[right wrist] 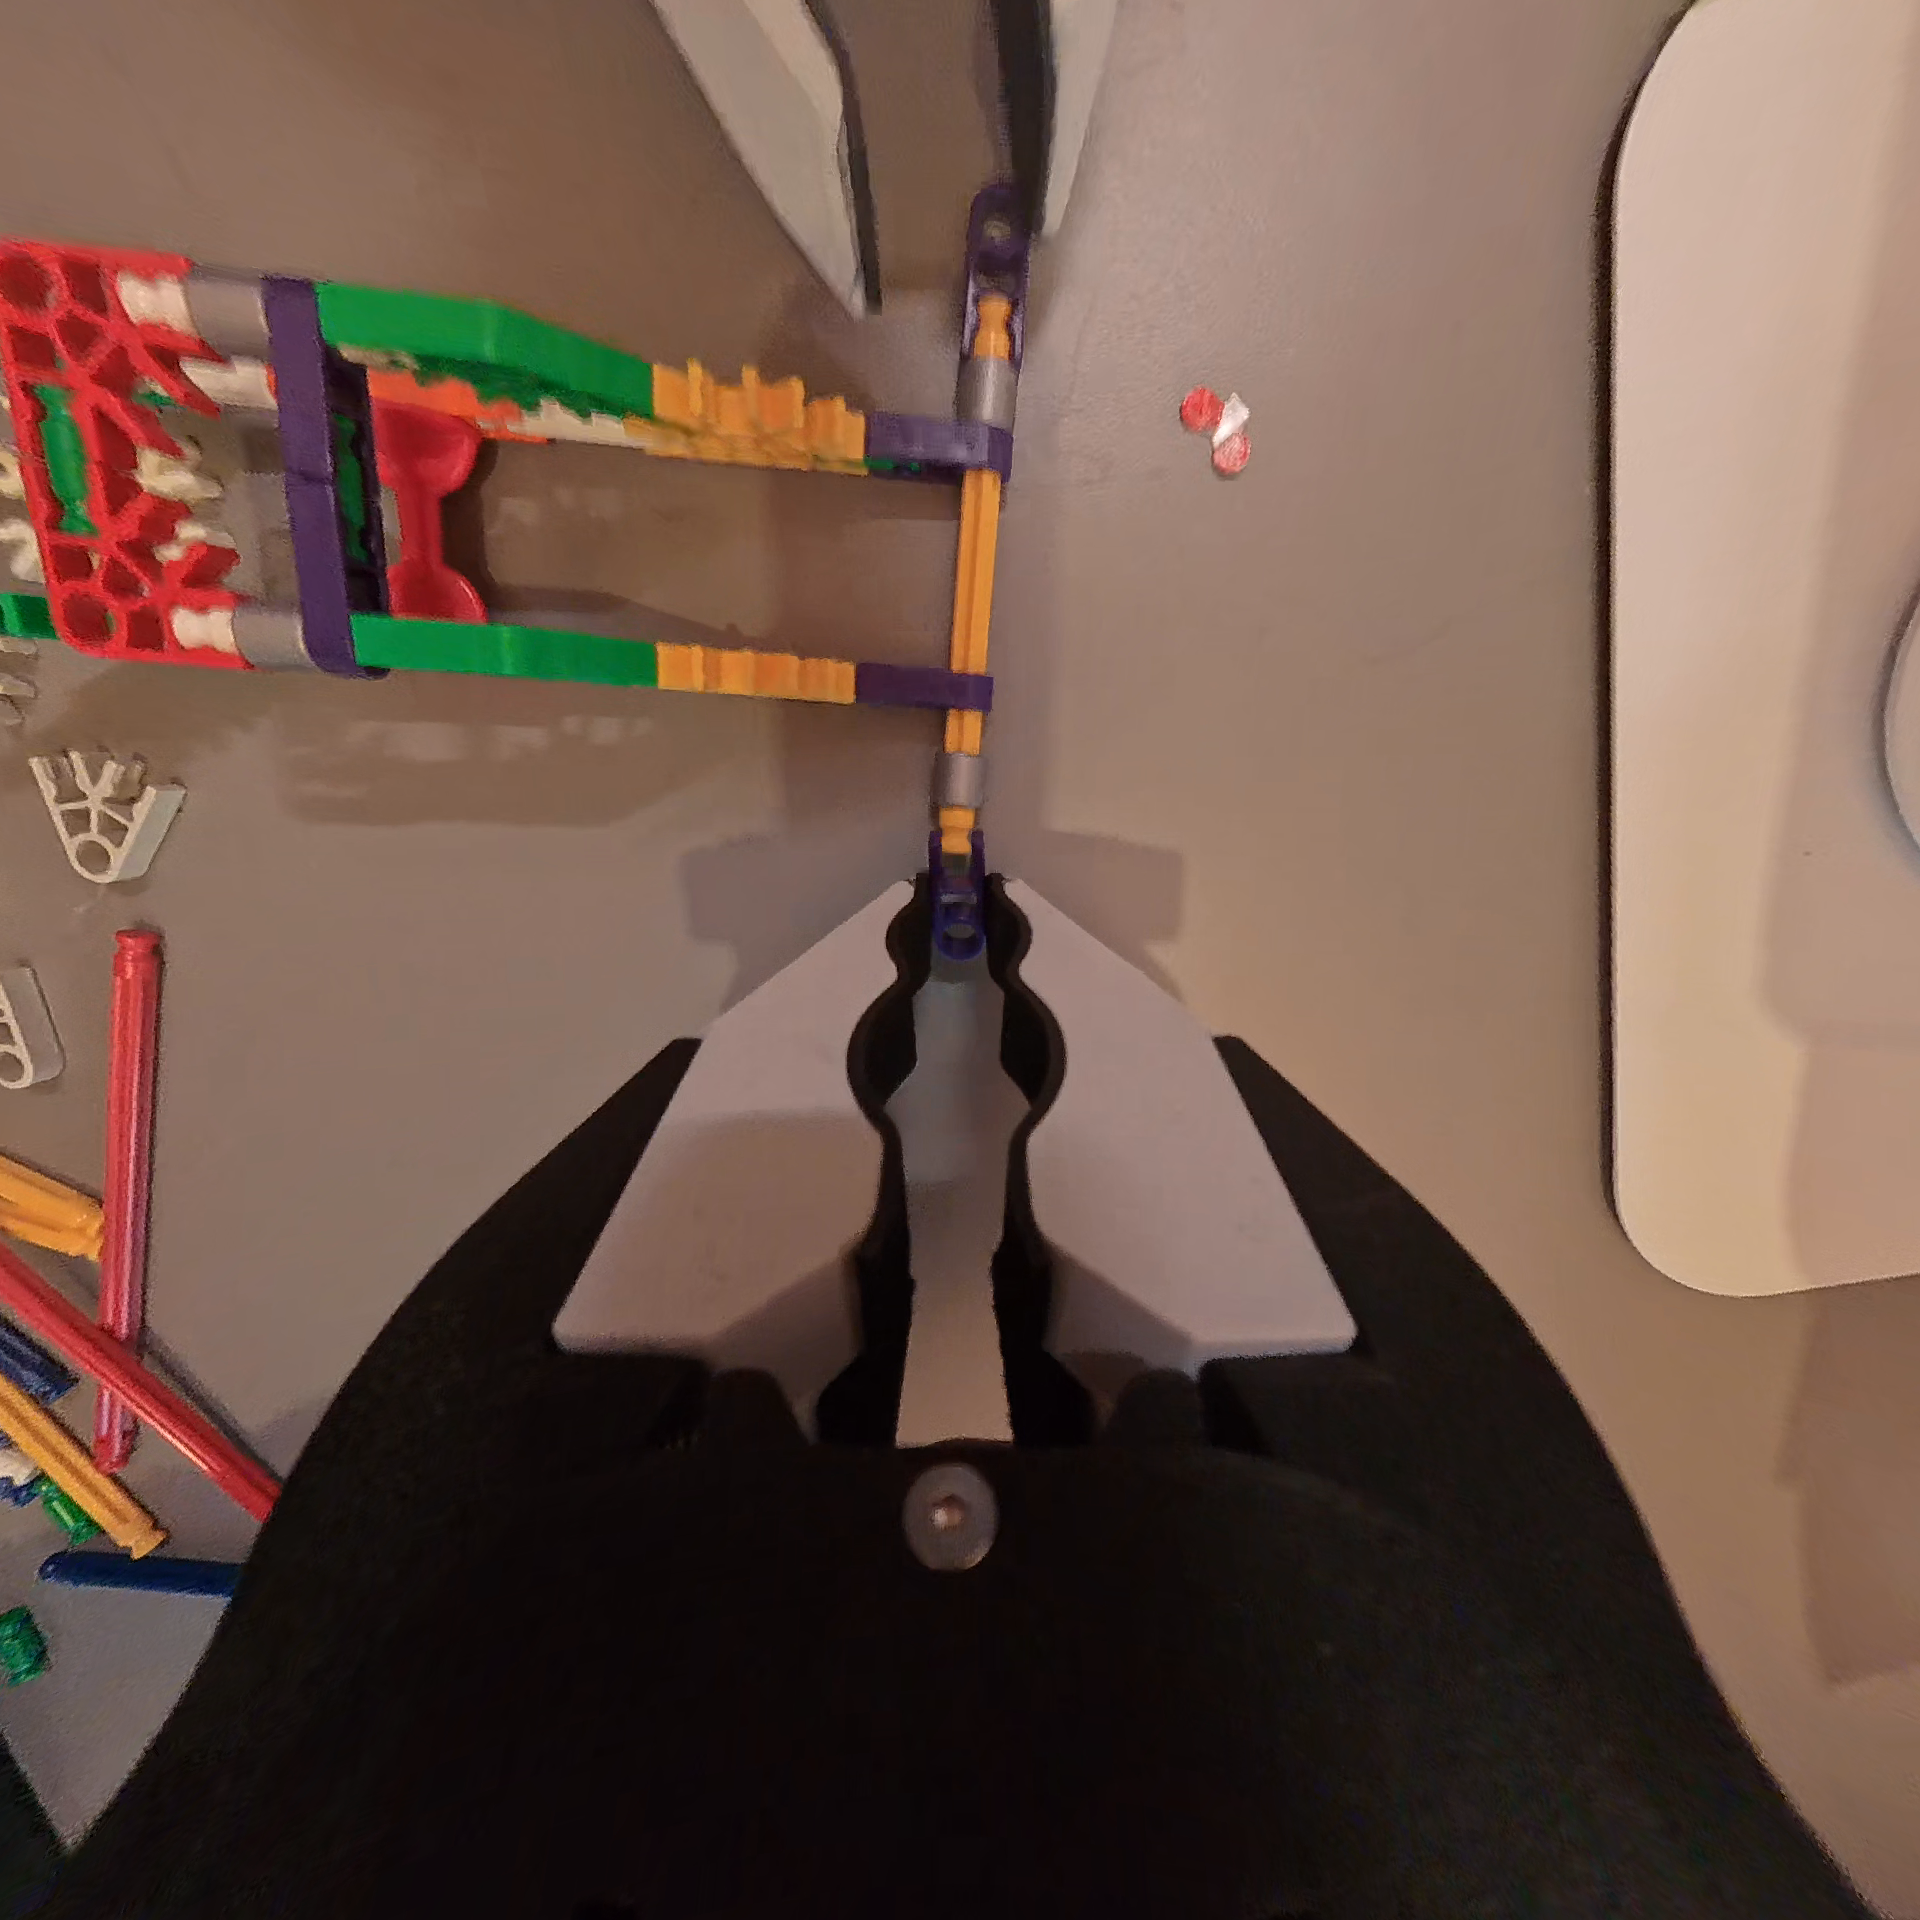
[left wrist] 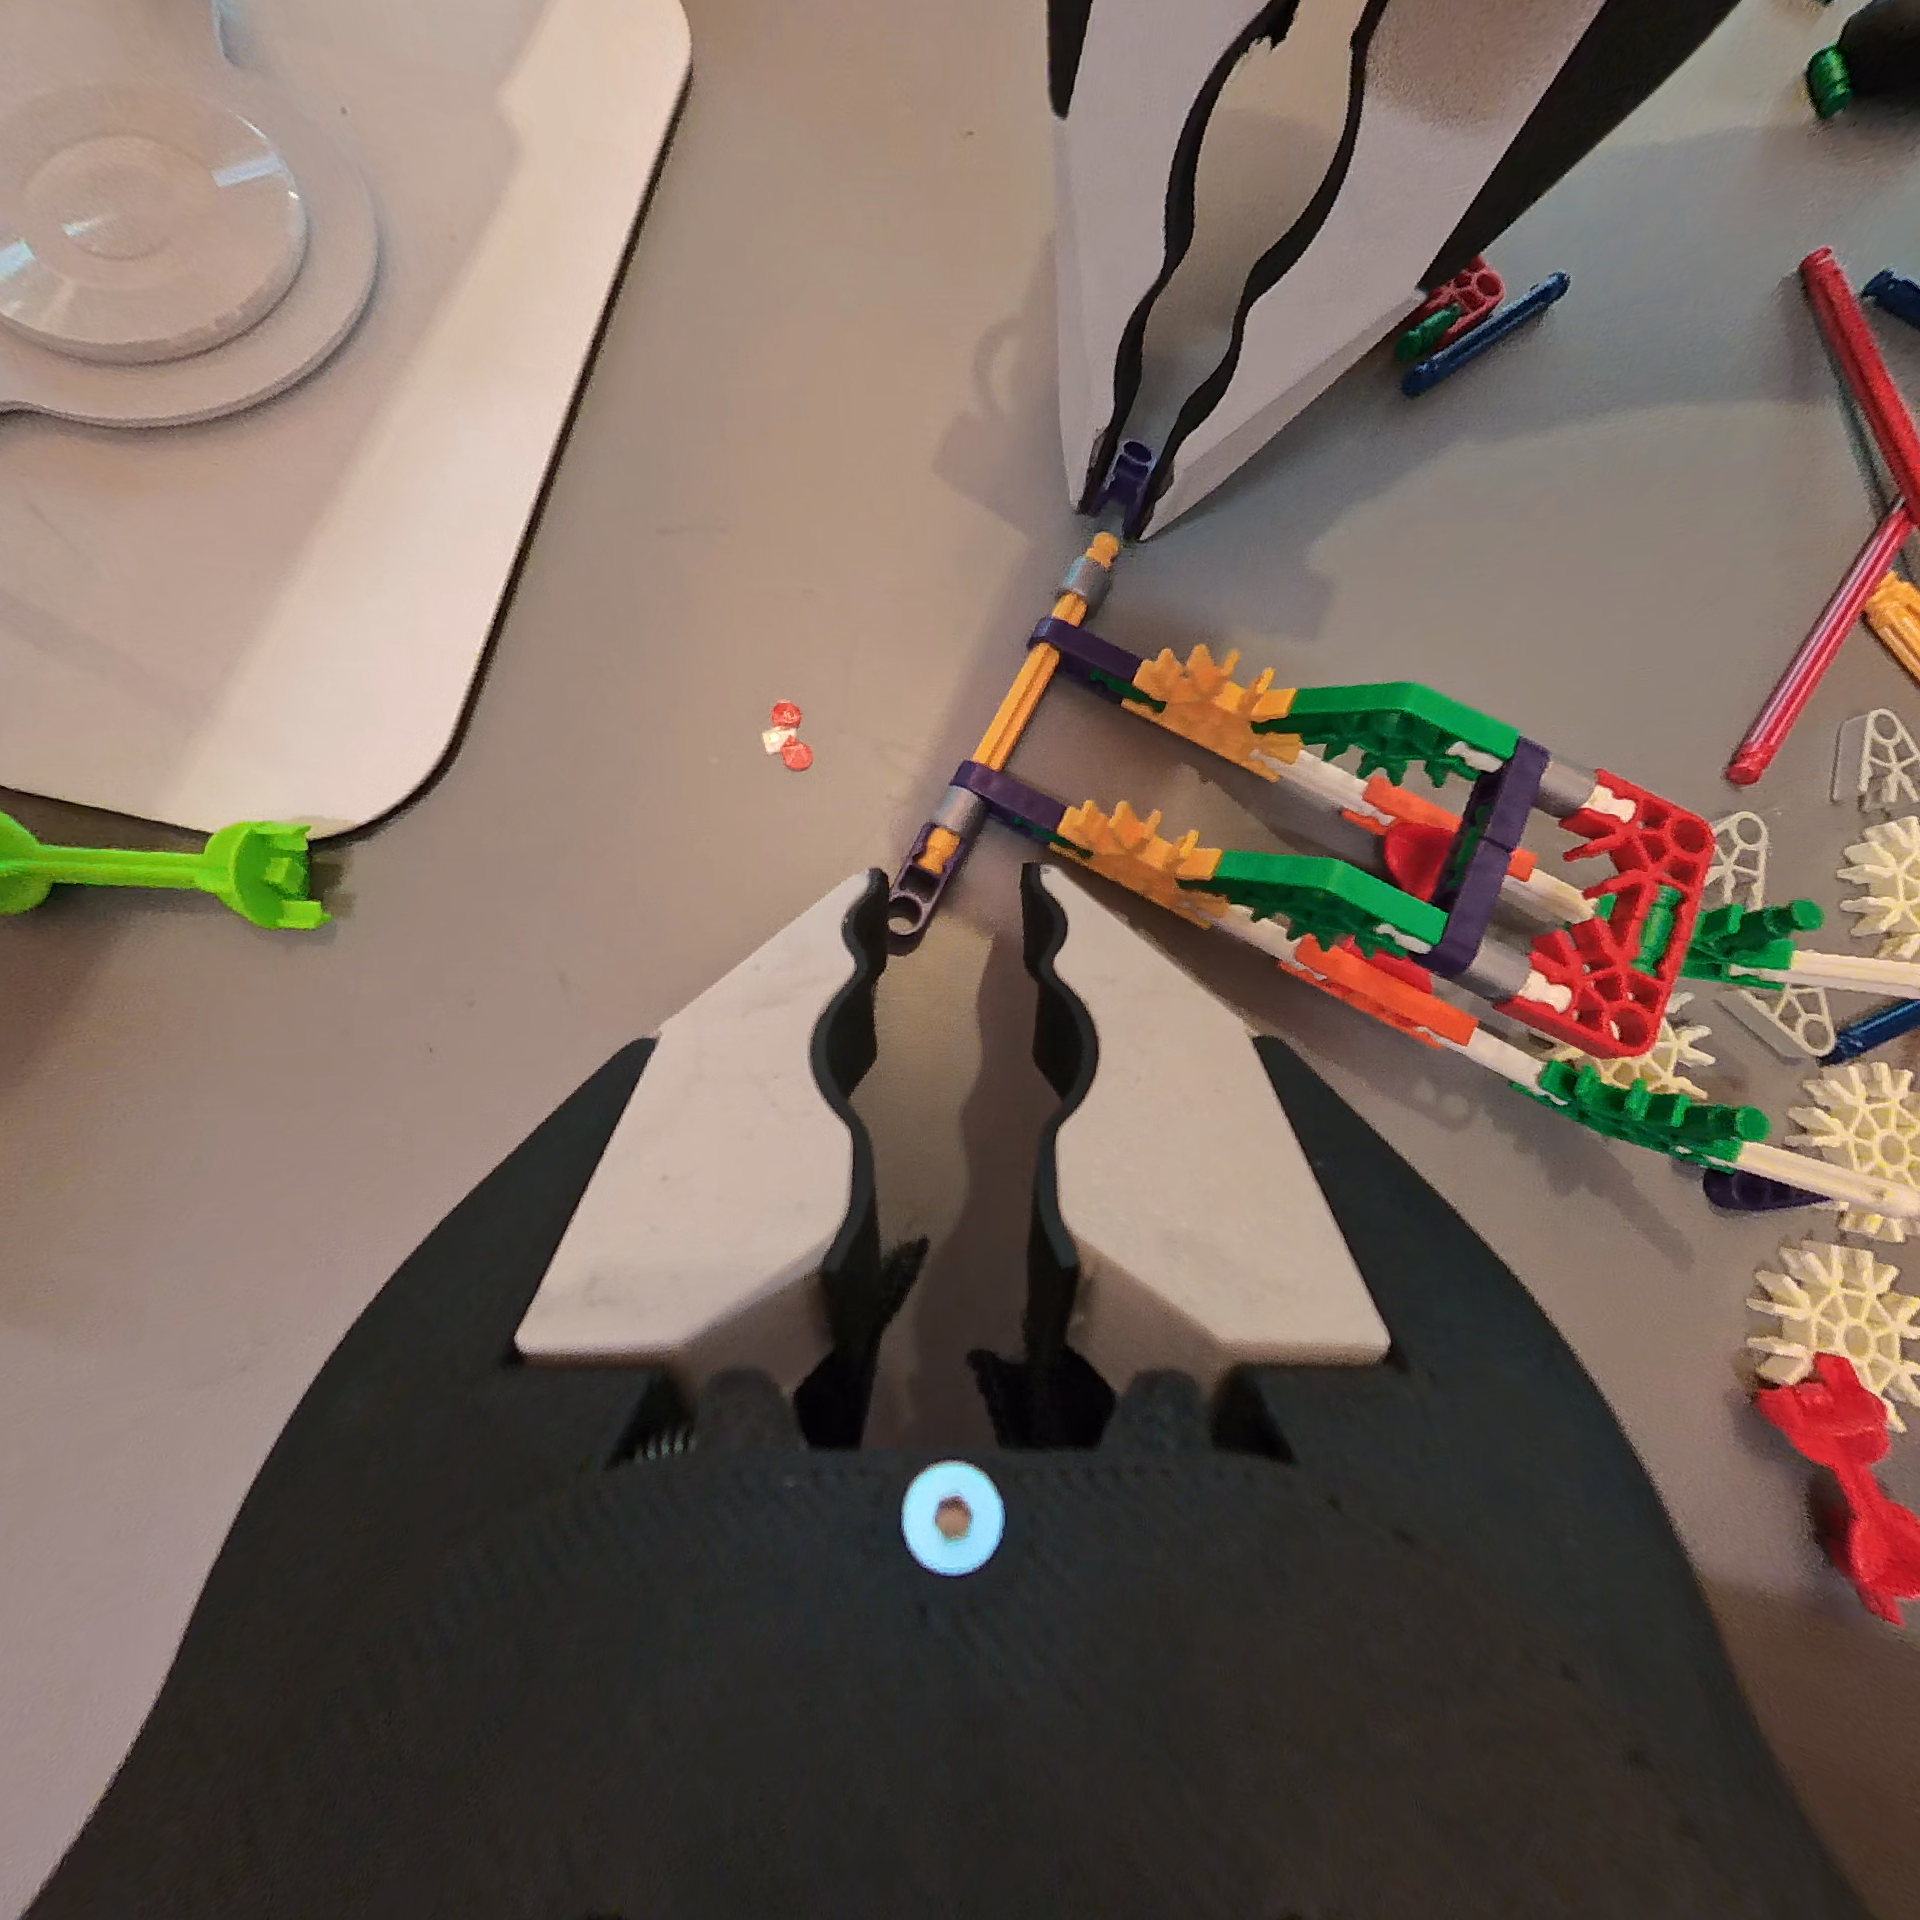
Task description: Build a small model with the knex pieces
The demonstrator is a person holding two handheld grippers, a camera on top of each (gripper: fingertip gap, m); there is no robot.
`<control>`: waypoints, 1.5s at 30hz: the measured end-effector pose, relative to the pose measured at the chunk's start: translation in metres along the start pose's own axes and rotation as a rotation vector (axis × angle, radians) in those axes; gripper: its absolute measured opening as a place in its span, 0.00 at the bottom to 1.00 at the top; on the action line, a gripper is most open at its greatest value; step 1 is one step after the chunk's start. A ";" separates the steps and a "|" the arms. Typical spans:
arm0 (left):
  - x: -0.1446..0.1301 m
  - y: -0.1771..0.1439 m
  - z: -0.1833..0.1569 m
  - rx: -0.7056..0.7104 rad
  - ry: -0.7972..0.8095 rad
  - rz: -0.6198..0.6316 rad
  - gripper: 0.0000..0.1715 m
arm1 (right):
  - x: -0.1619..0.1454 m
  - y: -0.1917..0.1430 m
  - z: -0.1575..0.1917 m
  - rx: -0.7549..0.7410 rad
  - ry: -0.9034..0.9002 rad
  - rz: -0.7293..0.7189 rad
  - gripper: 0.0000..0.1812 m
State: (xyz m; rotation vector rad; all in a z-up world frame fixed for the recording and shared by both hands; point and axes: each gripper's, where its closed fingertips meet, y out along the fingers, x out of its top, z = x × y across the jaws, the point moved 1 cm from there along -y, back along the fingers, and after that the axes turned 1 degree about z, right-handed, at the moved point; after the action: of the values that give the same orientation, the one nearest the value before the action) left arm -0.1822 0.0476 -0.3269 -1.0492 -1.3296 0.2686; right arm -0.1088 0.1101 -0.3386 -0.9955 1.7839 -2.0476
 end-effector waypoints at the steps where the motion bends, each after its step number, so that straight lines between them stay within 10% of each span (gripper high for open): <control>1: -0.001 0.001 -0.001 -0.014 -0.001 0.002 0.12 | 0.001 0.001 0.001 0.012 0.001 0.005 0.03; 45: -0.007 0.001 0.002 -0.033 -0.017 0.000 0.04 | 0.000 -0.009 0.010 0.060 0.141 -0.103 0.00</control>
State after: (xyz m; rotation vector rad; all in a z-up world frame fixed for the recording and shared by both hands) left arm -0.1857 0.0445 -0.3330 -1.0766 -1.3534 0.2567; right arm -0.1002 0.1046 -0.3300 -0.9666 1.7590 -2.2717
